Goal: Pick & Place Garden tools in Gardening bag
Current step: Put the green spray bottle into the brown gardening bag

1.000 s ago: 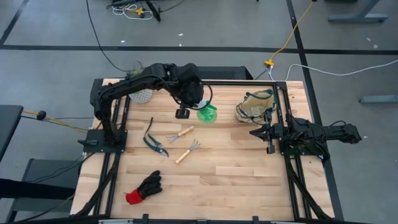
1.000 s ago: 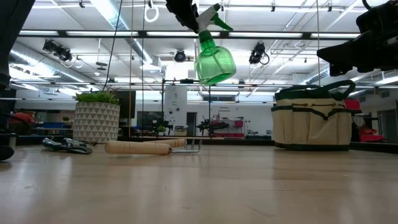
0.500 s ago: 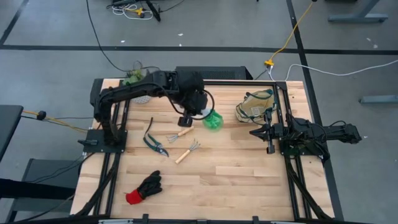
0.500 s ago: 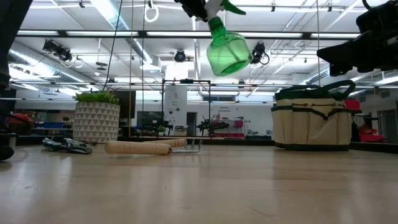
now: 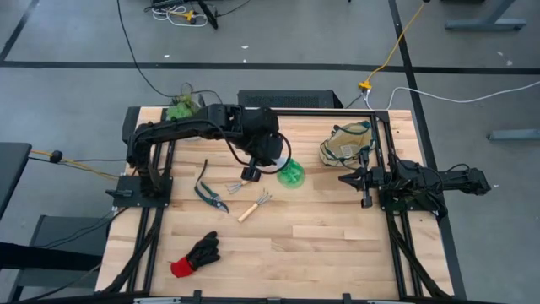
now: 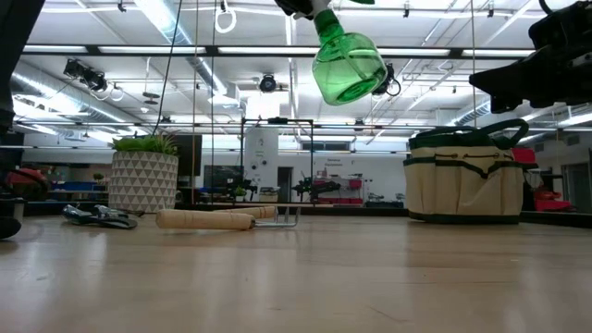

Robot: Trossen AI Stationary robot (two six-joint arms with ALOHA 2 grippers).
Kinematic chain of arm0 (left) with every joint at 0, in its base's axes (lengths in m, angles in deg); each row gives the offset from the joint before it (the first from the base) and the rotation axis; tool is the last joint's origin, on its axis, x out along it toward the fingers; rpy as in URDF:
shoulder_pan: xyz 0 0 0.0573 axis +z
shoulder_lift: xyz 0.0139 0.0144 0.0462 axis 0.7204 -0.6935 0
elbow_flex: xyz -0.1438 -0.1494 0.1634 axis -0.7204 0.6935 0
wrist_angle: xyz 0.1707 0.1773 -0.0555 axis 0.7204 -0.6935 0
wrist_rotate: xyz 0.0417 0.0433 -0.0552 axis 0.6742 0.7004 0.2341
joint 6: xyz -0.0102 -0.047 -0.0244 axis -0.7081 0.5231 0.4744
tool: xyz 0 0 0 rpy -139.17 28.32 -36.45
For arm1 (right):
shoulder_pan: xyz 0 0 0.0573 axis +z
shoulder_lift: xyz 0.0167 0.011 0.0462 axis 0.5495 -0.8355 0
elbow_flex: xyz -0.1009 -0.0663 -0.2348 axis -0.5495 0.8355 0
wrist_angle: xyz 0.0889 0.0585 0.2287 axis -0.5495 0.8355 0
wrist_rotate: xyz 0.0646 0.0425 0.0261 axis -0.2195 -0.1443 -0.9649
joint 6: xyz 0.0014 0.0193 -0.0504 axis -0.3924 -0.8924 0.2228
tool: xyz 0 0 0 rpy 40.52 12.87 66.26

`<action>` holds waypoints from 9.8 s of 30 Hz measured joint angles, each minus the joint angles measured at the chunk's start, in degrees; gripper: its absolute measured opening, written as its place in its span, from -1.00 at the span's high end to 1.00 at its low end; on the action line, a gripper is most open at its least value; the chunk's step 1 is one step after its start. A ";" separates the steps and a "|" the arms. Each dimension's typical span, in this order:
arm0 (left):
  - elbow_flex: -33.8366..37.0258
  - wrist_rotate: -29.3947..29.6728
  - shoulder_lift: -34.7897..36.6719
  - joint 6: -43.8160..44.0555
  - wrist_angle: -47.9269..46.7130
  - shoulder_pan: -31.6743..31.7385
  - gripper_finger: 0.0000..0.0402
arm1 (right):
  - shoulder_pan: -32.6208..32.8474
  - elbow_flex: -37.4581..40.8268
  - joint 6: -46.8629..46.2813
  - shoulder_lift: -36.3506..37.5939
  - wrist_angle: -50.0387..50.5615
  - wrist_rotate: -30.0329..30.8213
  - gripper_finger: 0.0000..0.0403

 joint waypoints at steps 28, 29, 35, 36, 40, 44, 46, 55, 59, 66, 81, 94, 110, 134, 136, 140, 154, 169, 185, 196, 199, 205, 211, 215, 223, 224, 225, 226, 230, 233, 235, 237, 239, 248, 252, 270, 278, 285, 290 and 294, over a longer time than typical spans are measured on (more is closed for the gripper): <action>0.00 -0.40 0.02 4.70 -0.04 0.11 0.71 | 0.00 0.00 -10.33 -0.02 -0.61 2.87 0.90; 0.00 -0.39 0.02 4.70 -0.04 0.11 0.71 | 0.02 0.01 -12.38 0.00 -0.61 2.81 0.90; 0.00 -0.40 0.02 4.70 -0.04 0.11 0.71 | 0.01 0.01 -24.18 -0.02 -0.61 2.84 0.90; 0.00 -0.43 0.02 4.70 -0.04 0.11 0.71 | 0.00 0.00 -25.69 0.00 -0.62 2.87 0.90; 0.00 -0.43 0.02 4.72 -0.04 0.11 0.71 | 0.02 0.02 -29.35 -0.02 -2.74 2.87 0.90; 0.01 -0.45 0.02 4.72 -0.04 0.11 0.71 | 0.00 0.01 -29.89 -0.02 -6.90 2.97 0.90; 0.00 -0.45 0.02 4.72 -0.04 0.11 0.71 | 0.00 -0.76 -29.66 -0.11 -6.69 3.64 0.90; 0.02 -0.49 0.02 4.72 -0.04 0.11 0.71 | 0.02 -9.72 -25.68 -6.06 -5.09 6.24 0.90; 0.02 -0.49 0.04 4.70 -0.04 0.11 0.71 | 0.00 -16.00 -23.27 -10.59 -4.16 7.43 0.90; 0.02 -0.49 0.11 4.70 -0.04 0.11 0.71 | 0.00 -27.85 -16.95 -20.22 -0.62 7.31 0.90; 0.02 -0.54 0.11 4.70 -0.04 0.11 0.71 | 0.02 -46.95 -10.38 -38.34 0.01 4.43 0.90; 0.04 -0.34 0.11 7.72 -0.19 0.11 0.71 | 0.01 -50.16 -10.39 -46.89 4.99 7.47 0.56; 0.04 -0.25 0.11 10.25 -0.23 0.20 0.71 | 0.01 -50.16 -17.58 -54.46 2.09 7.10 -0.40; 0.04 -0.25 0.09 10.25 -0.26 0.20 0.71 | 0.02 -63.71 -18.08 -64.81 15.93 2.90 -0.44; 0.04 -0.25 0.07 10.25 -0.26 0.20 0.70 | 0.00 -63.71 -18.08 -65.91 15.64 2.91 -0.44; 0.04 -0.25 0.02 10.25 -0.26 0.20 0.71 | -0.65 -63.71 -18.05 -68.17 13.80 2.98 -0.44; 0.04 -0.40 0.02 10.25 -0.52 0.20 0.71 | -2.51 -63.71 -16.16 -72.36 9.14 4.45 -0.44; 0.04 -0.45 0.02 10.23 -0.52 0.20 0.71 | -2.54 -63.71 -16.06 -72.94 7.90 1.56 -0.02; 0.04 -0.43 0.02 10.25 -0.48 0.20 0.71 | -2.54 -63.71 -16.13 -73.02 7.32 1.24 0.49; 0.04 -0.54 0.02 10.38 -0.50 0.17 0.71 | -2.51 -63.71 -15.98 -73.02 7.54 1.24 0.60; 0.04 -0.51 0.02 10.36 -0.50 0.17 0.71 | -2.51 -63.71 -16.02 -73.02 7.54 1.24 0.58; 0.04 -0.47 0.02 10.30 -0.50 0.17 0.71 | -2.51 -63.71 -16.07 -73.02 7.63 1.24 0.59; 0.04 -0.63 0.02 10.45 -0.61 0.20 0.71 | -2.54 -63.71 -14.25 -73.02 7.72 1.30 0.72; 0.04 -0.60 0.02 10.49 -0.69 0.22 0.70 | -2.55 -63.69 -13.79 -73.02 7.72 0.25 0.75; 0.04 -0.53 0.02 10.24 -0.69 0.20 0.63 | -2.56 -63.69 -13.35 -72.98 7.64 0.10 0.76; 0.04 -0.51 0.02 10.16 -0.68 0.18 0.60 | -2.56 -63.68 -13.36 -72.82 7.67 0.05 0.76; 0.04 -0.45 0.02 10.06 -0.59 0.16 0.57 | -2.56 -63.65 -13.35 -72.67 7.72 -0.18 0.76; 0.04 -0.45 0.04 10.02 -0.68 0.15 0.54 | -2.54 -63.65 -13.35 -72.49 7.62 -0.36 0.76; -0.10 -0.34 0.13 10.03 -1.62 0.17 0.44 | -2.64 -63.63 -13.02 -70.75 7.43 -0.47 0.77; -1.26 -0.36 0.13 10.08 -1.93 0.15 0.40 | -2.67 -63.63 -12.29 -69.12 7.78 0.22 0.77; -2.36 -0.33 0.13 10.11 -2.25 0.15 0.37 | -2.67 -63.63 -12.07 -67.89 8.35 1.31 0.77; -3.96 -0.05 0.12 10.12 -2.60 0.15 0.34 | -2.67 -63.63 -11.87 -66.38 9.03 2.61 0.77; -5.36 0.47 0.20 10.14 -2.52 0.13 0.32 | -2.67 -63.63 -11.76 -64.85 10.38 4.06 0.77; -8.68 0.69 0.15 10.19 -2.87 0.15 0.30 | -2.69 -63.63 -11.21 -58.64 16.75 11.90 0.77; -8.72 0.69 0.13 10.19 -2.88 0.13 0.30 | -2.69 -63.63 -11.23 -56.34 20.02 17.36 0.77; -8.72 0.69 0.13 10.21 -2.80 0.17 0.30 | -1.68 -63.63 -12.04 -51.17 31.91 34.12 0.77; -8.72 1.32 0.11 10.21 -2.81 0.22 0.30 | 0.63 -63.63 -15.75 -50.28 37.20 41.06 0.77; -8.72 1.32 0.11 10.21 -2.79 0.22 0.30 | 1.20 -59.47 -17.98 -47.57 36.16 41.83 0.77; -8.72 1.32 0.11 10.19 -2.79 0.22 0.30 | 1.18 -55.40 -18.19 -45.43 33.15 42.00 0.77; -8.72 1.32 0.11 10.19 -2.79 0.22 0.30 | 1.20 -52.12 -19.84 -43.83 32.68 44.25 0.77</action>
